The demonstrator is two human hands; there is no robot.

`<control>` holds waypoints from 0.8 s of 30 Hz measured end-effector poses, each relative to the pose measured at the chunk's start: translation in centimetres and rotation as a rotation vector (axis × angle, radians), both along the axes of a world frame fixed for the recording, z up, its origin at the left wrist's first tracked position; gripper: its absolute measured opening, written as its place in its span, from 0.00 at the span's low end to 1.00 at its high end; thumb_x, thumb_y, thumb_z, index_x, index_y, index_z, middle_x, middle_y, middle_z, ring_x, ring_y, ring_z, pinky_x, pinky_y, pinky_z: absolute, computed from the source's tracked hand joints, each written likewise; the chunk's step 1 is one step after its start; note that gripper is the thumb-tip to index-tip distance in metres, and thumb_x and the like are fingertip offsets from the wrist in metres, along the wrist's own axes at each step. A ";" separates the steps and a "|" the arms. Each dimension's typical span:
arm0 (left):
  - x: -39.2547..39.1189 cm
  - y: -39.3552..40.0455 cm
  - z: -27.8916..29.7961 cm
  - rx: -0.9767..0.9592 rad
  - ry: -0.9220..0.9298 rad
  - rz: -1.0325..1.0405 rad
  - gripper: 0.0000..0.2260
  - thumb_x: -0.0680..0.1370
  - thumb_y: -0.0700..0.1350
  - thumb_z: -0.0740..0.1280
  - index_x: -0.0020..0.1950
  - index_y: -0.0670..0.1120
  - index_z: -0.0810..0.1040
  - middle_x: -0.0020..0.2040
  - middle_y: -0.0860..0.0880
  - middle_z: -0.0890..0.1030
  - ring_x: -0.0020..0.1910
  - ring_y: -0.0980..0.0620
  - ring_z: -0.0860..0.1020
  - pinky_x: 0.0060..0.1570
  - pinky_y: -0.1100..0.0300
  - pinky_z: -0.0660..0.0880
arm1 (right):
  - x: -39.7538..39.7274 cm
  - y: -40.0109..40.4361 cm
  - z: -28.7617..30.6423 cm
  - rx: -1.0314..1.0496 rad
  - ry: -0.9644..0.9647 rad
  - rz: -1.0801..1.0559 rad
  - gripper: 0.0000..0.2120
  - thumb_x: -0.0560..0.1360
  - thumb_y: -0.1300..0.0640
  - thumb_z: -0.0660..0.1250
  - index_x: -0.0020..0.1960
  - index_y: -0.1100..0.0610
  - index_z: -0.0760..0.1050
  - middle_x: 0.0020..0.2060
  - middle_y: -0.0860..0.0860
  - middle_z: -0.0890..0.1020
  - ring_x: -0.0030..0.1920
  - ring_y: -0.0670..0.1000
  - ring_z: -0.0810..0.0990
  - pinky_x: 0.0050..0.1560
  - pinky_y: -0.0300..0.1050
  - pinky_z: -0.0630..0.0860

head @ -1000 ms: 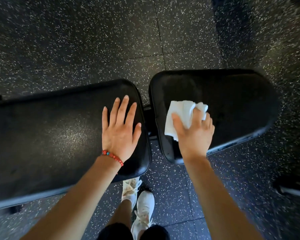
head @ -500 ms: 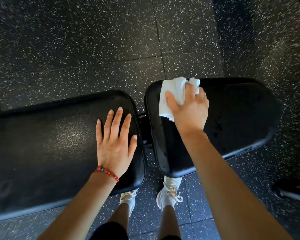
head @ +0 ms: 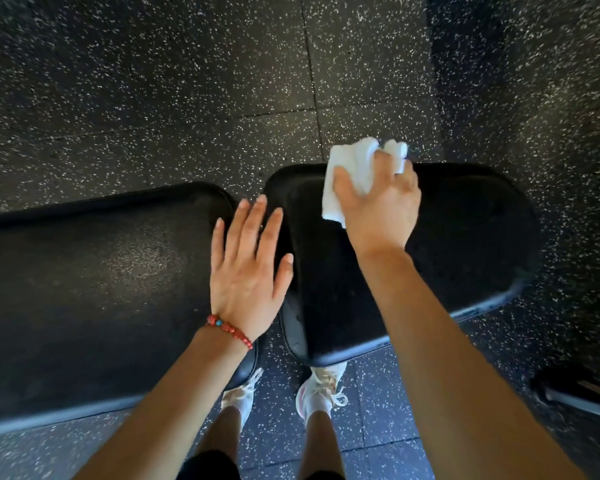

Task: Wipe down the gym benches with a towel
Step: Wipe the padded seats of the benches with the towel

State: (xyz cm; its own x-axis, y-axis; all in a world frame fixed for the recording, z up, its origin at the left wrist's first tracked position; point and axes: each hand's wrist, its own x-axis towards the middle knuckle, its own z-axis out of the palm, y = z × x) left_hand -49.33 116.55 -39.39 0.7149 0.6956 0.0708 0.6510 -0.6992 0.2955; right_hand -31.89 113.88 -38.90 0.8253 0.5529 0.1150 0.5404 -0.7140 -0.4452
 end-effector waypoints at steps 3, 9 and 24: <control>0.9 -1.0 -0.6 -0.004 0.035 -0.036 0.22 0.78 0.49 0.57 0.70 0.40 0.67 0.71 0.40 0.67 0.71 0.41 0.63 0.69 0.42 0.58 | 1.2 -0.4 -0.2 0.014 -0.105 0.112 0.23 0.67 0.43 0.63 0.44 0.65 0.77 0.36 0.63 0.79 0.34 0.61 0.78 0.36 0.49 0.74; 1.6 -1.9 -0.7 -0.001 0.077 -0.008 0.24 0.78 0.49 0.57 0.70 0.38 0.66 0.71 0.38 0.66 0.71 0.41 0.62 0.68 0.41 0.58 | 7.6 -4.4 0.2 -0.089 -0.059 -0.050 0.27 0.70 0.42 0.64 0.55 0.65 0.75 0.45 0.67 0.78 0.45 0.65 0.77 0.46 0.53 0.73; 2.2 -2.2 -0.7 0.011 0.103 0.005 0.24 0.77 0.47 0.56 0.69 0.36 0.66 0.71 0.36 0.65 0.67 0.38 0.66 0.64 0.41 0.65 | 2.5 -4.1 0.0 -0.033 -0.117 0.185 0.22 0.68 0.43 0.60 0.44 0.63 0.77 0.34 0.61 0.78 0.33 0.59 0.77 0.34 0.45 0.73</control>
